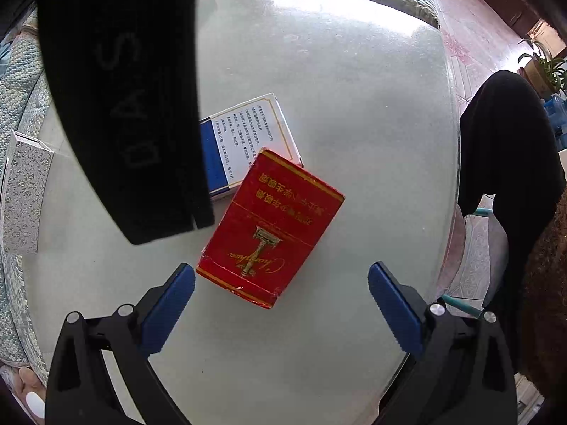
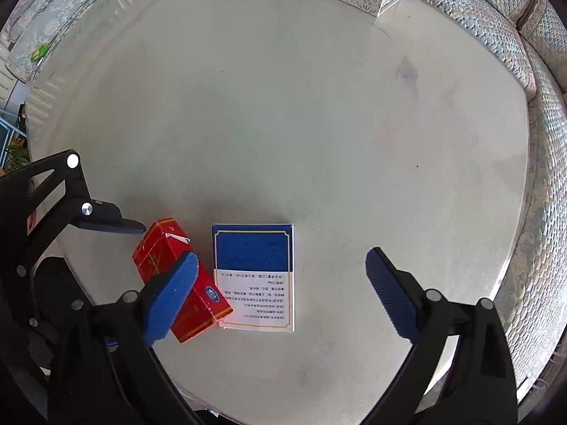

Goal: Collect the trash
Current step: 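Grasp the red cigarette pack with left tool while right tool grasps the white-blue card box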

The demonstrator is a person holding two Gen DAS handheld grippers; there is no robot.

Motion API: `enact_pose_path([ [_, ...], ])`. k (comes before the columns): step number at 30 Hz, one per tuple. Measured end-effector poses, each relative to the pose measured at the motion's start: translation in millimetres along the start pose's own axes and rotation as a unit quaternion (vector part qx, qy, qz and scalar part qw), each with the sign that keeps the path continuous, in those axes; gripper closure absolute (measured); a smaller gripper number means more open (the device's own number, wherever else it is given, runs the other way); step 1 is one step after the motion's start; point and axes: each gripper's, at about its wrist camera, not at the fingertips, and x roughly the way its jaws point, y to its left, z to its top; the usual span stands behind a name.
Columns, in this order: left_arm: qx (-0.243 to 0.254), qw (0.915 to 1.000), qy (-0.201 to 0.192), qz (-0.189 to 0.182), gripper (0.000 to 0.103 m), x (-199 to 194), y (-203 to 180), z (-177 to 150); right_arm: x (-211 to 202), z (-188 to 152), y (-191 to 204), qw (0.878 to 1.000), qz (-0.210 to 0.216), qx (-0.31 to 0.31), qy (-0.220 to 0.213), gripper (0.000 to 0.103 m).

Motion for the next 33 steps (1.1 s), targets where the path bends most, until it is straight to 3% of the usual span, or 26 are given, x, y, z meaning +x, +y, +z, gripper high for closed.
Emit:
enact_pose_path([
  [12,-0.002,0.9997,-0.020,-0.012,0.007,15,8,9,33,-2,-4,0.999,0.009,0.000,0.031,0.010],
  [24,-0.003,0.9989,-0.041,-0.021,0.007,18,-2,8,40,-12,-7,0.999,0.044,0.014,0.028,0.010],
  [31,-0.006,0.9991,-0.037,-0.021,0.012,23,-10,3,39,-18,1,1.000,0.007,0.002,0.012,0.010],
  [33,-0.012,0.9992,-0.035,-0.012,0.012,25,-10,2,40,-23,3,1.000,-0.011,0.001,0.011,0.014],
])
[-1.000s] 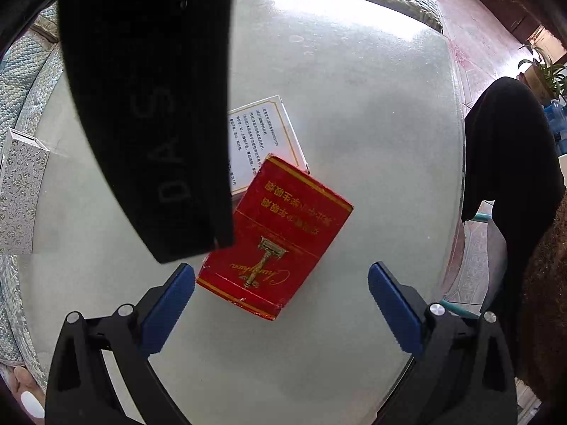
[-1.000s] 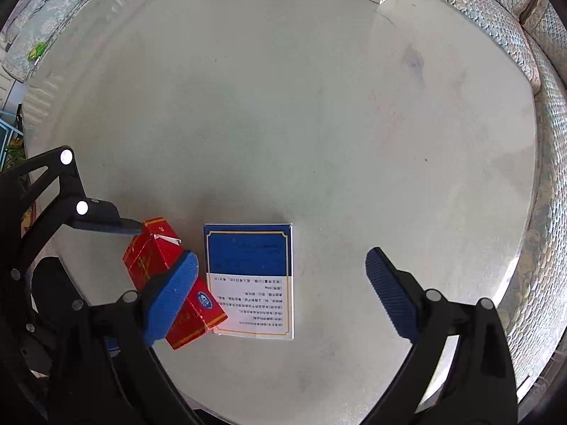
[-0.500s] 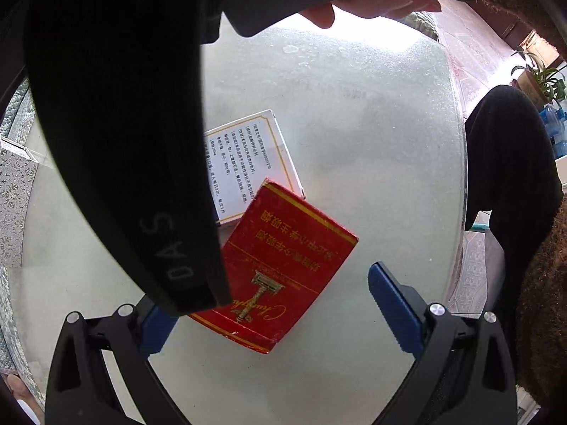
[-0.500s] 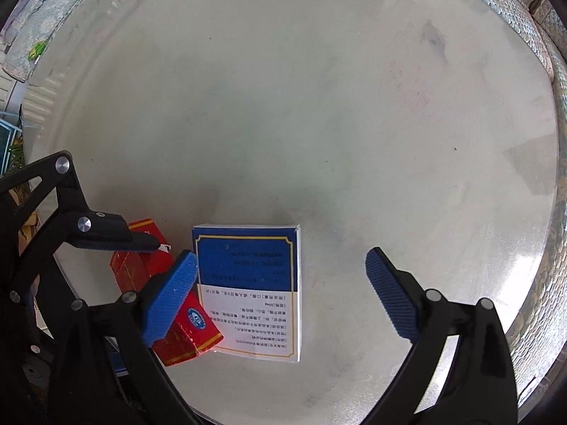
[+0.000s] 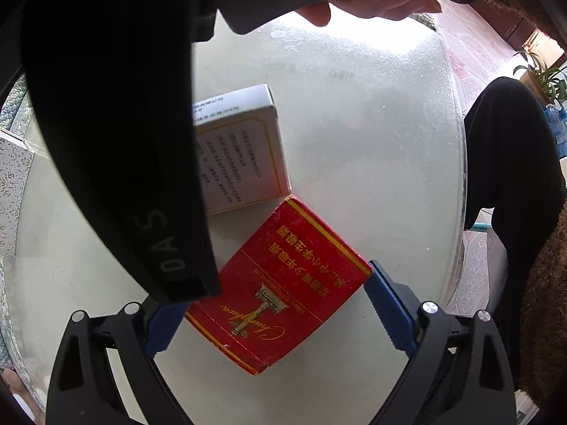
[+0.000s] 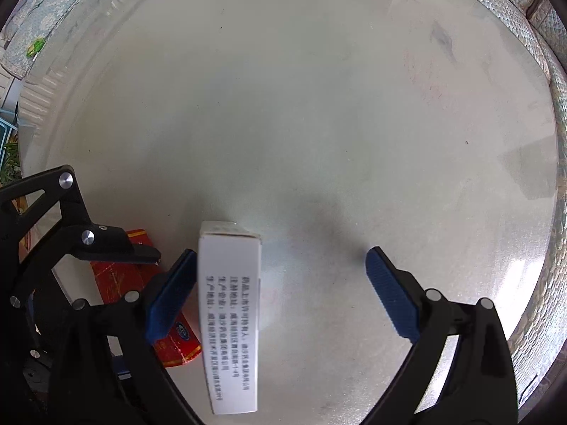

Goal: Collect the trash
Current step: 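Grasp the red cigarette pack with left tool while right tool grasps the white-blue card box, then carry the cigarette pack in left tool and card box in right tool down to the bin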

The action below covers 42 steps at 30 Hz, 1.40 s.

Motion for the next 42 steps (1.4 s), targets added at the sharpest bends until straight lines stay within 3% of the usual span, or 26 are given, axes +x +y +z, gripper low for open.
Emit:
enact_pose_path([
  [1,-0.007,1.0000,-0.002,-0.001,0.013,0,1,0,0,-3,1,1.000,-0.009,0.002,-0.001,0.016],
  [4,-0.038,0.9992,-0.002,-0.015,0.013,0,6,0,-6,-7,-4,1.000,-0.025,0.013,-0.004,0.037],
  [6,-0.051,0.9986,-0.003,-0.016,0.013,-1,8,-2,-10,-11,-10,0.999,-0.025,0.029,-0.005,0.063],
  [10,-0.068,0.9976,-0.004,-0.002,0.013,1,6,-3,-13,-19,-14,0.999,-0.023,0.043,-0.004,0.081],
  [18,-0.126,0.9920,0.003,0.014,0.014,2,6,-8,-27,-42,-11,0.998,-0.018,0.061,-0.011,0.082],
  [21,-0.142,0.9898,-0.005,0.016,0.014,-9,10,-12,-38,-41,-18,0.998,-0.020,0.060,-0.017,0.082],
  [29,-0.153,0.9874,-0.011,0.040,0.014,-49,-2,-20,-84,-84,-14,0.997,-0.038,0.053,-0.040,0.082],
  [37,-0.180,0.9806,-0.036,0.068,0.014,-106,-35,-37,-118,-109,37,0.995,-0.062,0.029,-0.068,0.082],
  [42,-0.239,0.9661,-0.060,0.076,0.014,-127,-59,-59,-124,-140,81,0.994,-0.066,0.010,-0.083,0.082],
])
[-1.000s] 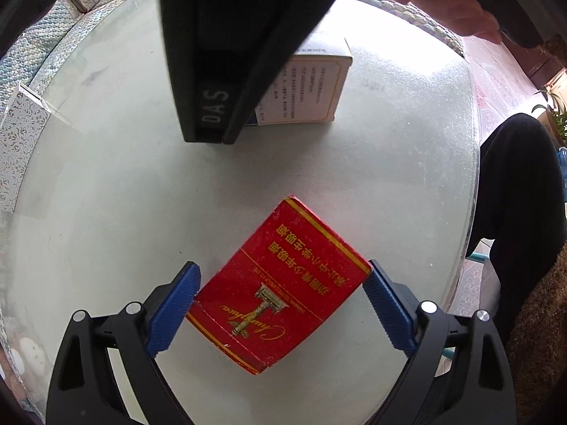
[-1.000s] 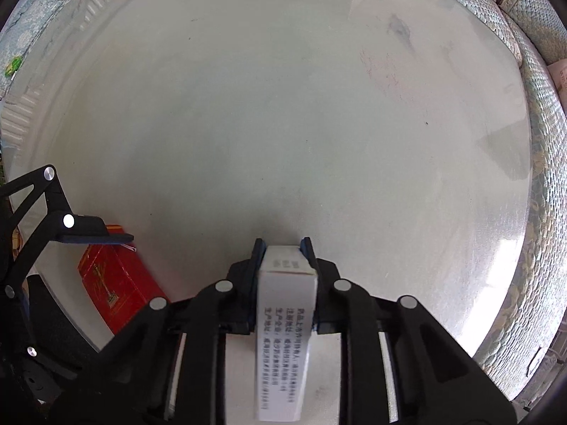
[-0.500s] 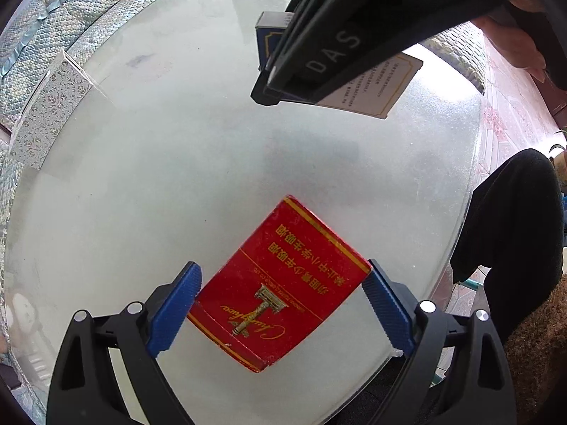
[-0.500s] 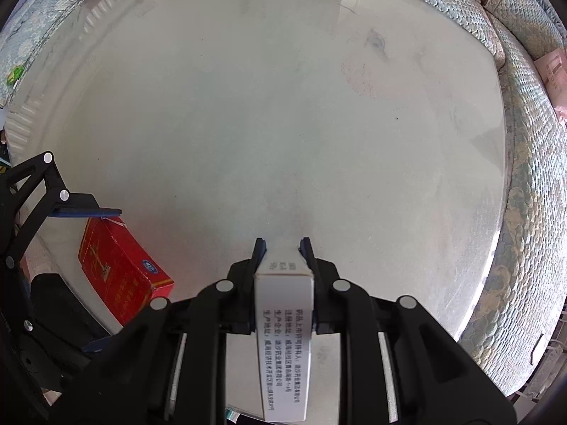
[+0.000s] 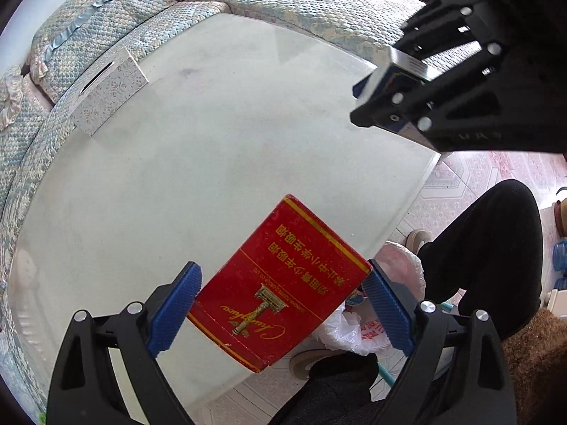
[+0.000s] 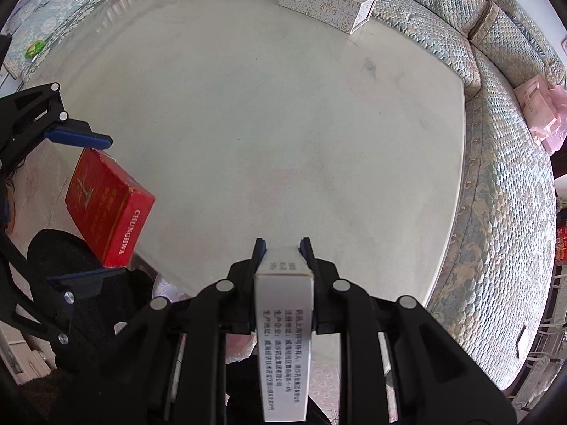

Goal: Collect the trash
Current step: 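Carry the cigarette pack in left tool and card box in right tool down to the bin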

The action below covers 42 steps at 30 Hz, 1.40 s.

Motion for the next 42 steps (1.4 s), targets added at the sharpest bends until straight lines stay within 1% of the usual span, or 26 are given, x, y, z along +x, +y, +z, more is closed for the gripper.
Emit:
enact_pose_path([
  [3,-0.024,0.9997,-0.004,0.000,0.014,-6,-12,-21,-4,-27,24,1.000,0.002,-0.015,-0.004,0.082],
  [5,-0.039,0.9992,-0.004,-0.008,0.014,-8,-22,-35,-5,-42,36,1.000,0.005,-0.024,-0.005,0.082],
  [8,-0.047,0.9989,-0.007,-0.006,0.014,-8,-38,-55,-13,-68,62,0.999,0.003,-0.036,-0.008,0.082],
  [10,-0.054,0.9984,-0.004,-0.013,0.014,-7,-46,-66,-11,-79,71,0.999,0.003,-0.043,-0.011,0.082],
  [14,-0.056,0.9984,-0.008,-0.005,0.014,-4,-64,-83,-1,-95,82,0.999,0.004,-0.047,-0.014,0.082],
  [17,-0.053,0.9985,-0.011,-0.007,0.014,-1,-78,-95,6,-110,93,0.999,0.002,-0.051,-0.013,0.082],
  [23,-0.055,0.9983,-0.003,-0.018,0.014,15,-96,-111,20,-136,111,0.999,0.003,-0.051,-0.008,0.082],
  [27,-0.057,0.9982,0.006,-0.017,0.014,33,-103,-120,30,-145,116,0.999,0.001,-0.053,-0.004,0.082],
  [35,-0.077,0.9955,0.025,-0.048,0.014,69,-110,-133,62,-161,122,0.999,0.008,-0.047,0.010,0.082],
  [38,-0.087,0.9936,0.030,-0.066,0.014,83,-114,-136,76,-165,122,0.999,0.013,-0.039,0.015,0.082],
  [42,-0.095,0.9920,0.035,-0.076,0.014,103,-120,-140,99,-171,120,0.999,0.023,-0.024,0.025,0.082],
])
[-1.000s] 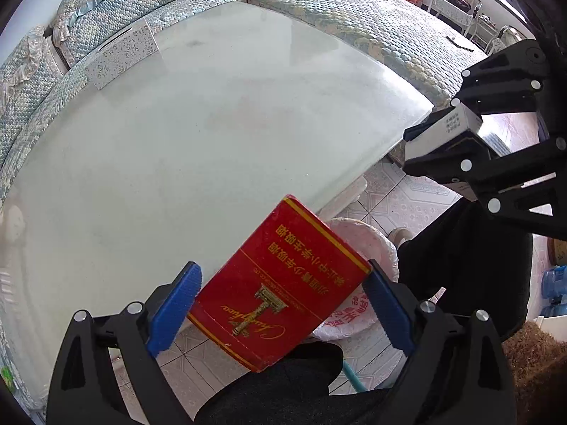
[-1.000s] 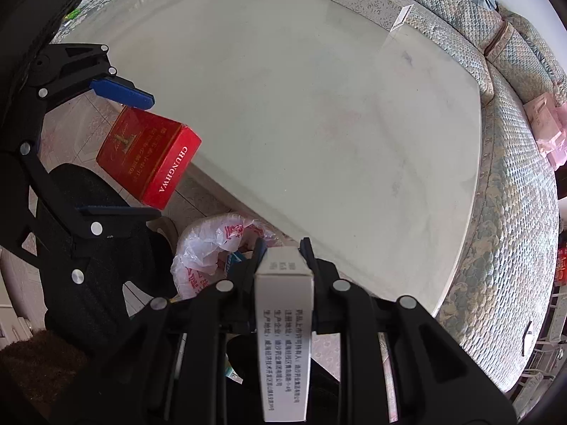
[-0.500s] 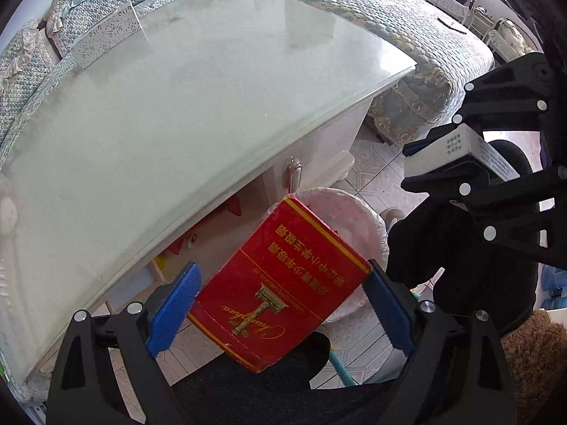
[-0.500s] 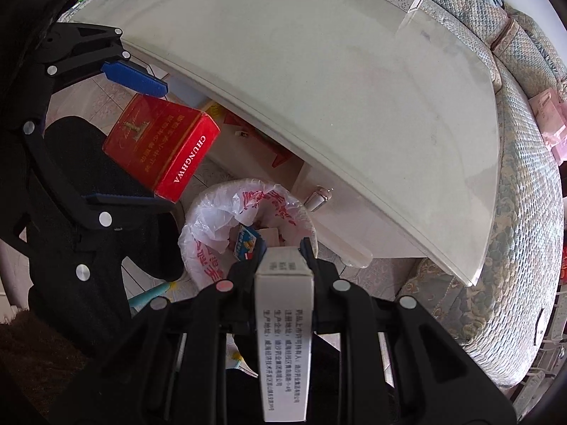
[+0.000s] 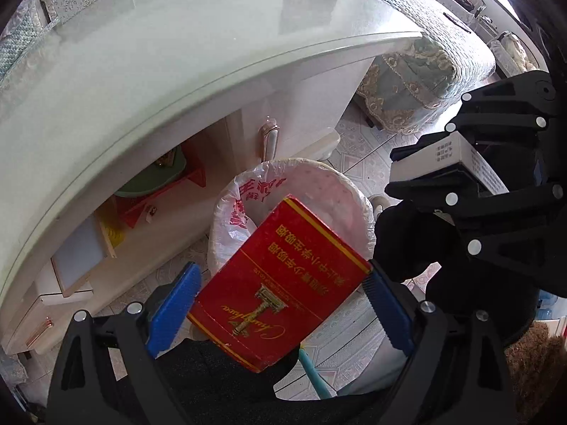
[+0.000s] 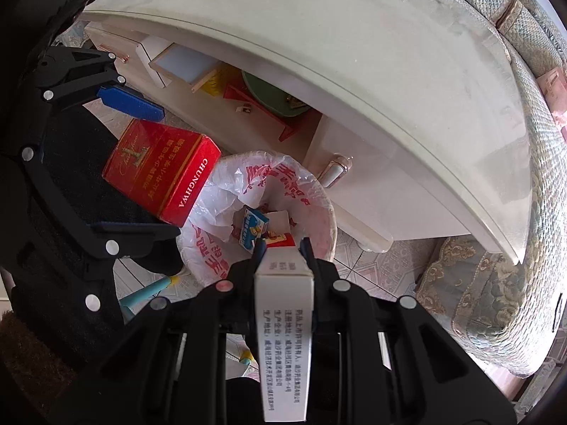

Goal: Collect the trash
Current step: 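Carry the cigarette pack in left tool and card box in right tool down to the bin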

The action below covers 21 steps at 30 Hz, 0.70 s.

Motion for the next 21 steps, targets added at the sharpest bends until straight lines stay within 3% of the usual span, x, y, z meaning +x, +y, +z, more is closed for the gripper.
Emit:
enact_pose_path([
  [7,-0.026,0.9986,0.022,-0.040,0.014,36,1,-3,35,-5,-8,0.999,0.016,0.029,0.013,0.082],
  [21,-0.097,0.9920,0.053,-0.061,0.014,111,15,-10,107,-3,-33,0.990,0.041,0.135,0.018,0.082],
])
